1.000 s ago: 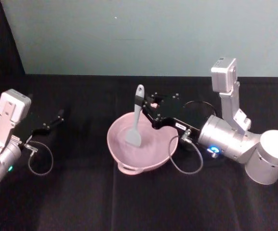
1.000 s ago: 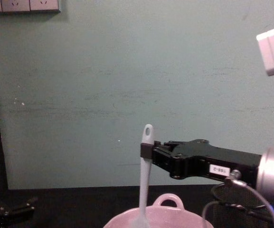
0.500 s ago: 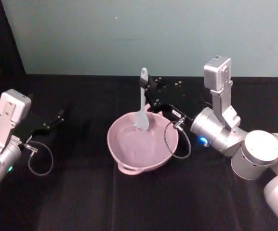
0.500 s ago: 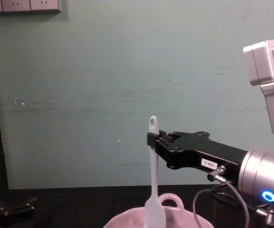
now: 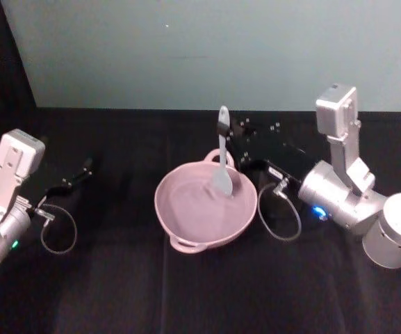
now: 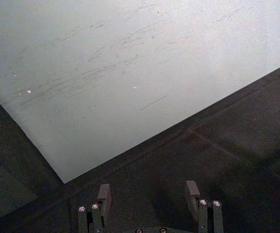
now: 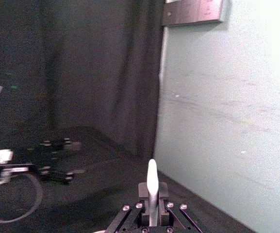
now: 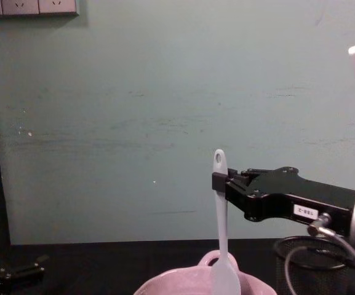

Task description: Use the one hand to pick up the spoon and stir the clear water in the bowl.

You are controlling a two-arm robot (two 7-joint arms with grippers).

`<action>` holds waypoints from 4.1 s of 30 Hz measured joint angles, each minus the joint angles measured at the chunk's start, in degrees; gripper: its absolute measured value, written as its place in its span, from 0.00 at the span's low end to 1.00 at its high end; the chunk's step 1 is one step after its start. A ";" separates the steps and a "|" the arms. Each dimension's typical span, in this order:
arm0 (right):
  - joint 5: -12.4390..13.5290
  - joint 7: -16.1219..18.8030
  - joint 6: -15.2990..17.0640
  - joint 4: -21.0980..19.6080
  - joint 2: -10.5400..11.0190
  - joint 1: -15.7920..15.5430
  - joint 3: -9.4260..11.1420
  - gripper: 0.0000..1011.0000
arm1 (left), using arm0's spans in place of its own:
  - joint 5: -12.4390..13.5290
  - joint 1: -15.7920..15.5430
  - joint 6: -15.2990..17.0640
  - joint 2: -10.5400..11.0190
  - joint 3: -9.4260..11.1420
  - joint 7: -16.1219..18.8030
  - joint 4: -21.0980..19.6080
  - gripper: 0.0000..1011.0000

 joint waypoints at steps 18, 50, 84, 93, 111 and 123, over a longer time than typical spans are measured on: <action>4.68 3.88 2.26 -0.86 -3.87 -2.12 -0.73 0.11 | 0.00 0.00 0.00 0.00 0.00 0.00 0.00 1.00; 1.51 2.49 4.02 -7.11 -1.40 -6.90 4.34 0.11 | 0.00 0.00 0.00 0.00 0.00 0.00 0.00 1.00; -7.46 -5.91 -3.88 1.60 -8.31 -3.47 4.57 0.11 | 0.00 0.00 0.00 0.00 0.00 0.00 0.00 1.00; -4.63 -1.62 0.57 -4.51 -4.67 -6.71 6.52 0.11 | 0.00 0.00 0.00 0.00 0.00 0.00 0.00 1.00; -0.97 0.19 0.81 -5.87 -6.58 -7.58 2.09 0.11 | 0.00 0.00 0.00 0.00 0.00 0.00 0.00 1.00; -7.59 -6.31 -3.49 2.18 -10.67 -3.33 3.38 0.11 | 0.00 0.00 0.00 0.00 0.00 0.00 0.00 1.00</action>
